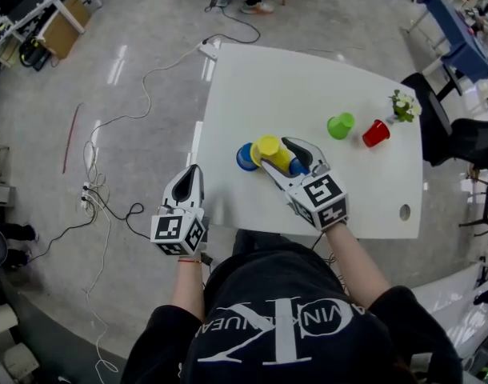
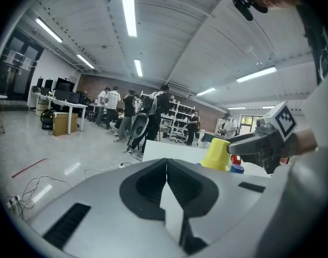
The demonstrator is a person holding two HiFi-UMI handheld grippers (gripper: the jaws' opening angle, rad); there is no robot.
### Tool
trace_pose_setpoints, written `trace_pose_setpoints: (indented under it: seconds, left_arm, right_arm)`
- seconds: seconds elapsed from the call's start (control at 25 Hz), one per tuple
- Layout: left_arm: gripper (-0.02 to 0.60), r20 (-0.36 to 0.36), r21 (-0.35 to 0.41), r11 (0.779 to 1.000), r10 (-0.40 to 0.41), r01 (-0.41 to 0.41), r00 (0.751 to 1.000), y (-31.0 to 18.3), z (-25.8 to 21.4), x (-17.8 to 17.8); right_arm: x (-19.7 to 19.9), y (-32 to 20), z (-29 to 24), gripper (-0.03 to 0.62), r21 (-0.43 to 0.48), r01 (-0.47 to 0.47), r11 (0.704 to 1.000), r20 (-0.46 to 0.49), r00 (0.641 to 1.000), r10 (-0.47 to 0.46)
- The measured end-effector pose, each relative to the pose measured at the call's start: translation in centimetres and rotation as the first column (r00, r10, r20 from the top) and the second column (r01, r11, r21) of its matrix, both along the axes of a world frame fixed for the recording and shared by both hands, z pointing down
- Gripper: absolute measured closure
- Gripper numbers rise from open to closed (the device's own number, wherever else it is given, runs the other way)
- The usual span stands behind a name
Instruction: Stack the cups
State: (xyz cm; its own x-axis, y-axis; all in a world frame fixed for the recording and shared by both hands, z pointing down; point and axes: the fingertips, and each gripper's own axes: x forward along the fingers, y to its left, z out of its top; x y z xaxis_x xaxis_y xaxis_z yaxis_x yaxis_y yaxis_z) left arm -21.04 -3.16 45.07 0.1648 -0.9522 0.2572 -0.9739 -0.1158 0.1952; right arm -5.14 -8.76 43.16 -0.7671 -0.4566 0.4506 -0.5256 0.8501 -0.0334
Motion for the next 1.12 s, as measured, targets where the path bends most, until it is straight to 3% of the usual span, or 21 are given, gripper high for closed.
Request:
trace_pose_setpoints:
  seconds: [0.4,0.72,0.96,1.12]
  left_arm:
    - [0.577,-0.009,0.006,0.996,0.089,-0.089,0.996,0.2,0.3,1.5]
    - [0.577,0.0,0.022,0.986,0.163,-0.162,0.987,-0.4,0.0,2.8]
    - [0.577,0.026,0.042,0.989,0.139,-0.14,0.99,-1.3,-1.2,2.9]
    - [0.577,0.011,0.026,0.997,0.074,-0.074,0.997,-2.0,-0.8,3.4]
  right_arm:
    - [3.7,1.3,-1.0,0.319,-0.003,-0.142,0.99,0.061,0.988,0.142]
    - [8.8,1.5,-1.6,0.321,0.014,-0.291,0.957,0.08,0.954,0.289]
    - [13.1,-0.6,-1.1,0.321,-0.017,-0.377,0.926,0.105,0.92,0.377]
    - [15.8,-2.8,0.1,0.321,-0.054,-0.409,0.911,0.097,0.906,0.412]
